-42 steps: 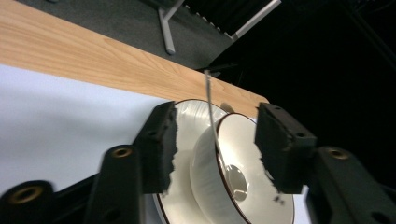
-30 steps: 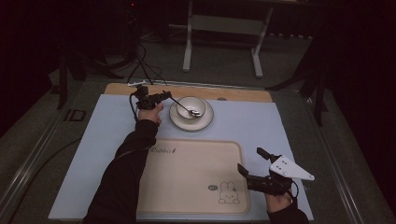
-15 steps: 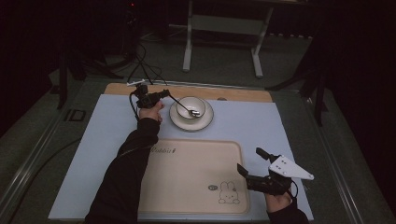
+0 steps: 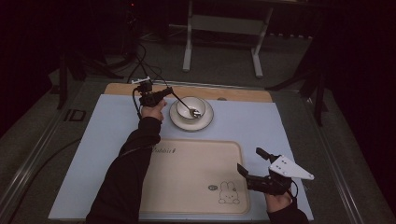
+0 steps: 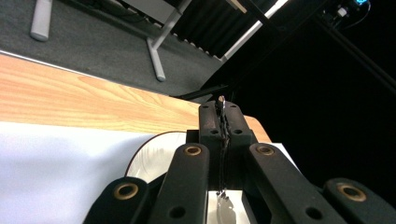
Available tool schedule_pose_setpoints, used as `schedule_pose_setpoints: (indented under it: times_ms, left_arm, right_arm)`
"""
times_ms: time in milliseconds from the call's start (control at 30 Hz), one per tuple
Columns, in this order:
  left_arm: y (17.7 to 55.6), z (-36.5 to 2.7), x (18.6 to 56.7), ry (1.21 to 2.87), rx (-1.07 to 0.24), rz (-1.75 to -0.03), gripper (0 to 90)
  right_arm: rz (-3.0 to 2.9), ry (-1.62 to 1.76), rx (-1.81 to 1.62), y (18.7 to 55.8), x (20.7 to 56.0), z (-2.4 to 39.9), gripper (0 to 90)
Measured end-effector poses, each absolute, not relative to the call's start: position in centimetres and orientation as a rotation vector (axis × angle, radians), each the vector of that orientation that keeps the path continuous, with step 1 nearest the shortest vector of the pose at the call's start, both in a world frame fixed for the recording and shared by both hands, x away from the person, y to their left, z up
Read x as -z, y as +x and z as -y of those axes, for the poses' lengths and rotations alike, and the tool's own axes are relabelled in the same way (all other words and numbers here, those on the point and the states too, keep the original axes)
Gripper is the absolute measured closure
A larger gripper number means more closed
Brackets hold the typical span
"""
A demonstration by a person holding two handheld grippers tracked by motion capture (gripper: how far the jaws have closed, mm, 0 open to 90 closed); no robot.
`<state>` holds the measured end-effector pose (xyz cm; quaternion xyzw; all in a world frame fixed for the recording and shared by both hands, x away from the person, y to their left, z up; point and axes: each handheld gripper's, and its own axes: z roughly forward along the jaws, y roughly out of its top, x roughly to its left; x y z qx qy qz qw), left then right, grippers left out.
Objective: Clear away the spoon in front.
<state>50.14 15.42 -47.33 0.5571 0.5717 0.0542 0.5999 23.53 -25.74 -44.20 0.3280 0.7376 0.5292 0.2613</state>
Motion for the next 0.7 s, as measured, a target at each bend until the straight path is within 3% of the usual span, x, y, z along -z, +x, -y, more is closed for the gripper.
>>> schedule_pose_setpoints:
  times_ms: [700]
  left_arm:
    - [48.3,-16.1,41.6,1.346,-0.19,-1.203,90.0]
  right_arm:
    - [-1.983,0.89,-1.427,23.5,44.2,25.8,13.2]
